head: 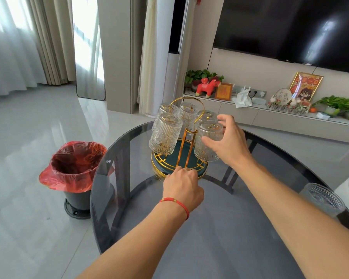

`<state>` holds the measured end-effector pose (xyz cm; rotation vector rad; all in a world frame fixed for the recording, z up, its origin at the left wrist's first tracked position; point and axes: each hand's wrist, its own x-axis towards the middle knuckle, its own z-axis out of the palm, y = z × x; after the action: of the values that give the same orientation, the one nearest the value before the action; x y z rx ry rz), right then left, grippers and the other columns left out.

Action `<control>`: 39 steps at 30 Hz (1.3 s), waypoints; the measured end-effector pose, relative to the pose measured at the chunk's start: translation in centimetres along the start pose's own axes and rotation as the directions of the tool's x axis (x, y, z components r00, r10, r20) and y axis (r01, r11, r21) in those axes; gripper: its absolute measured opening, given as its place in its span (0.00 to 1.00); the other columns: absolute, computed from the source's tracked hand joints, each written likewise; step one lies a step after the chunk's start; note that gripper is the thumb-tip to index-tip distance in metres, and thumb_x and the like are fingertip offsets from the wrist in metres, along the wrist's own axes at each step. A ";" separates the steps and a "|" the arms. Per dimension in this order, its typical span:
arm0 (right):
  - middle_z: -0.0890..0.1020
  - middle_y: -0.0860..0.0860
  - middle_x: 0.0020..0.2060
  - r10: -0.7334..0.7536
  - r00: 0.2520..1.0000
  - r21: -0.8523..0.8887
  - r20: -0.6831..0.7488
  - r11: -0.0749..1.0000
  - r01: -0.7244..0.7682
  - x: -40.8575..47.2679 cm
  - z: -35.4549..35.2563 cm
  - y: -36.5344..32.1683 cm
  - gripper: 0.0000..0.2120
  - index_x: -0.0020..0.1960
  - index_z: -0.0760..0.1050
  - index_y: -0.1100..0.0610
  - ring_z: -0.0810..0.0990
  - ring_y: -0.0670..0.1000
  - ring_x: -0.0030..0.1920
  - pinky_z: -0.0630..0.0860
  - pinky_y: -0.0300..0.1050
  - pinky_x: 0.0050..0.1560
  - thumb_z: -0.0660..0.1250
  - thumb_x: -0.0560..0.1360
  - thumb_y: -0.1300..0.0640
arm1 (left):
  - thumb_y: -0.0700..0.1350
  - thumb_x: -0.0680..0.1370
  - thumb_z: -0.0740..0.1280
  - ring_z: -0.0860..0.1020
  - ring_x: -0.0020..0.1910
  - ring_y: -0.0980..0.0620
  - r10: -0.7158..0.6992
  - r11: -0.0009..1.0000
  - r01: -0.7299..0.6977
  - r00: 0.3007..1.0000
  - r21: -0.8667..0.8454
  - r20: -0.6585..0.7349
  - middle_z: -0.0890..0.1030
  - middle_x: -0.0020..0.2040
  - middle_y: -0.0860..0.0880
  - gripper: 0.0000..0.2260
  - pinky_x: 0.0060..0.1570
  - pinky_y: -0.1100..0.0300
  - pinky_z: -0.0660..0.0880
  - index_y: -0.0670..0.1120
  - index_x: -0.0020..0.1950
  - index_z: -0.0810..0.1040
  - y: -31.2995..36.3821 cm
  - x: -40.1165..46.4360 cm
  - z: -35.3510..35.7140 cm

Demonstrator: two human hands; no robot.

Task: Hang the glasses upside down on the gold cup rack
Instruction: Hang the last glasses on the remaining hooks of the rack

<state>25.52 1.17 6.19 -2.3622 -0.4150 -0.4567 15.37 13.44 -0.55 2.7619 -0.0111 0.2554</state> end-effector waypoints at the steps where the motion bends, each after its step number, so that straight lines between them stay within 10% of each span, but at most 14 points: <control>1: 0.74 0.55 0.75 -0.003 1.000 -0.003 0.014 1.000 0.003 0.0 0.0 0.1 0.38 0.76 0.65 0.54 0.72 0.55 0.75 0.67 0.46 0.66 0.78 0.73 0.47 | 0.46 0.79 0.65 0.77 0.58 0.45 -0.002 1.000 0.002 1.000 0.007 -0.001 0.84 0.56 0.45 0.13 0.54 0.47 0.81 0.44 0.60 0.82 0.1 0.0 0.0; 7: 0.66 0.55 0.80 -0.051 0.994 -0.031 0.097 0.998 0.054 -2.0 -1.3 0.0 0.38 0.81 0.58 0.54 0.67 0.55 0.78 0.63 0.45 0.71 0.73 0.78 0.49 | 0.46 0.79 0.65 0.78 0.59 0.46 -0.019 0.999 0.020 1.000 0.050 -0.019 0.84 0.56 0.46 0.12 0.54 0.48 0.81 0.45 0.60 0.82 0.2 0.1 0.2; 18: 0.78 0.43 0.64 0.023 0.999 0.135 -0.023 0.991 -0.020 -15.6 -10.1 5.5 0.17 0.64 0.80 0.50 0.78 0.40 0.64 0.76 0.42 0.67 0.71 0.77 0.62 | 0.48 0.78 0.68 0.67 0.72 0.42 0.014 0.997 -0.019 0.998 0.077 0.069 0.72 0.71 0.43 0.22 0.67 0.44 0.74 0.46 0.72 0.74 1.3 -1.4 1.9; 23: 0.85 0.39 0.48 0.191 0.957 0.200 -0.219 0.969 -0.148 -17.0 -14.5 8.4 0.12 0.50 0.84 0.50 0.82 0.37 0.49 0.75 0.28 0.45 0.68 0.76 0.65 | 0.45 0.77 0.69 0.72 0.71 0.45 0.158 0.976 -0.157 0.987 -0.150 -0.003 0.76 0.71 0.46 0.21 0.69 0.54 0.69 0.46 0.70 0.76 5.3 -3.7 3.0; 30: 0.82 0.45 0.40 0.447 0.786 0.208 -0.426 0.895 -0.396 -18.1 -18.3 14.6 0.06 0.49 0.78 0.55 0.82 0.51 0.44 0.77 0.46 0.45 0.67 0.77 0.64 | 0.50 0.75 0.73 0.73 0.69 0.48 0.284 0.877 -0.204 0.950 -0.434 0.127 0.72 0.73 0.47 0.35 0.68 0.56 0.73 0.46 0.79 0.65 17.4 -4.0 6.6; 35: 0.79 0.42 0.39 0.577 0.738 0.202 -0.349 0.816 -0.542 -18.9 -19.1 17.7 0.07 0.54 0.76 0.53 0.81 0.55 0.45 0.71 0.45 0.45 0.66 0.77 0.61 | 0.56 0.70 0.77 0.64 0.76 0.43 0.198 0.863 -0.102 0.970 -0.496 0.145 0.63 0.77 0.44 0.51 0.73 0.54 0.65 0.47 0.83 0.49 25.1 0.6 7.7; 39: 0.82 0.44 0.42 0.600 0.770 0.162 -0.217 0.800 -0.577 -19.2 -19.1 18.2 0.07 0.53 0.80 0.51 0.82 0.53 0.48 0.73 0.44 0.47 0.67 0.76 0.59 | 0.59 0.69 0.77 0.74 0.68 0.42 0.117 0.939 -0.071 0.986 -0.336 0.118 0.72 0.70 0.44 0.42 0.64 0.49 0.74 0.46 0.77 0.65 26.7 3.2 8.3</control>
<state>11.96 -28.09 1.05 -2.1556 0.4266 -0.4204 18.89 -14.35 1.97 2.4393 -0.2042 0.0785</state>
